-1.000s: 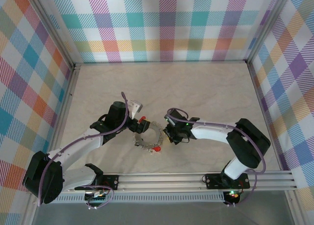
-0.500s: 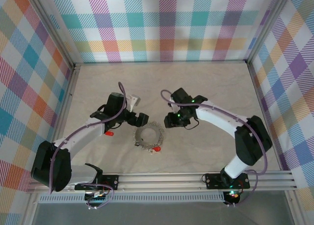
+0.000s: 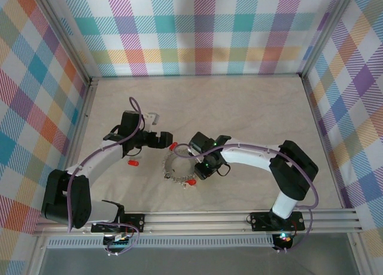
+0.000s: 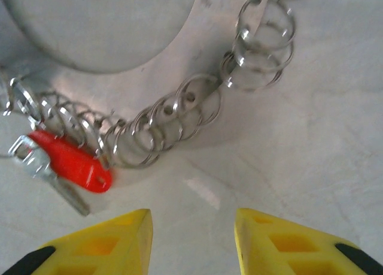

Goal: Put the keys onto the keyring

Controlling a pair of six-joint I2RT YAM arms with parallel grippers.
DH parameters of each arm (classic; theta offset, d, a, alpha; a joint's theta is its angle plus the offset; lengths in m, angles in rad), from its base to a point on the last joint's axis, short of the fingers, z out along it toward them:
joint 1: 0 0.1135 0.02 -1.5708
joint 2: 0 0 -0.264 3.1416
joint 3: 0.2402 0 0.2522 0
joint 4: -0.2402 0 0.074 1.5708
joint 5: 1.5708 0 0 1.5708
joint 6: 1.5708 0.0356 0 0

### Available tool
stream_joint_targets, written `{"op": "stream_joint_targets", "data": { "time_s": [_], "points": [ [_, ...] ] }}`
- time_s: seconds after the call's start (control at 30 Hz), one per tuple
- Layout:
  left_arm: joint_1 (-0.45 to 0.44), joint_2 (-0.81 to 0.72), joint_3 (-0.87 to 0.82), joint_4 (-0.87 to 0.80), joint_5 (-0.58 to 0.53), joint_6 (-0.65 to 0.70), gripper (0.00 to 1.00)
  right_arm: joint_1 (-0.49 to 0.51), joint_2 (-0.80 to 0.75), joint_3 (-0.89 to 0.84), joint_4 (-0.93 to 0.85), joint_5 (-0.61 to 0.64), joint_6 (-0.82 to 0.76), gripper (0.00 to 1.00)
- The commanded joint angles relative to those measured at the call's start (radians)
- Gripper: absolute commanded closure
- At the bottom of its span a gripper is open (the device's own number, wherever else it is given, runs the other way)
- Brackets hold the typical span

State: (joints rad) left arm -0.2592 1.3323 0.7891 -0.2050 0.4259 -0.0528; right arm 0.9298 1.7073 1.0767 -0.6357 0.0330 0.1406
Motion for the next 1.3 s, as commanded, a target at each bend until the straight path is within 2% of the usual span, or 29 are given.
{"op": "stream_joint_targets", "data": {
  "time_s": [0.0,0.37,0.77,0.87,1.27],
  "points": [
    [0.009,0.001,0.027,0.004,-0.004,0.002,0.0,0.005,0.038,0.029,0.042,0.017,-0.024,0.59],
    [0.012,0.03,0.03,0.006,-0.006,-0.024,0.0,0.021,0.091,0.103,0.037,0.048,-0.022,0.58],
    [0.017,0.024,0.032,-0.008,-0.019,-0.009,0.0,0.022,0.149,0.105,0.059,0.063,-0.025,0.58],
    [0.017,0.025,0.032,-0.01,-0.02,-0.004,0.0,0.022,0.142,0.104,0.051,0.099,-0.017,0.65],
    [0.017,0.018,0.034,-0.03,-0.012,0.04,0.0,0.024,0.094,0.086,0.055,0.178,-0.038,0.68]
  ]
}}
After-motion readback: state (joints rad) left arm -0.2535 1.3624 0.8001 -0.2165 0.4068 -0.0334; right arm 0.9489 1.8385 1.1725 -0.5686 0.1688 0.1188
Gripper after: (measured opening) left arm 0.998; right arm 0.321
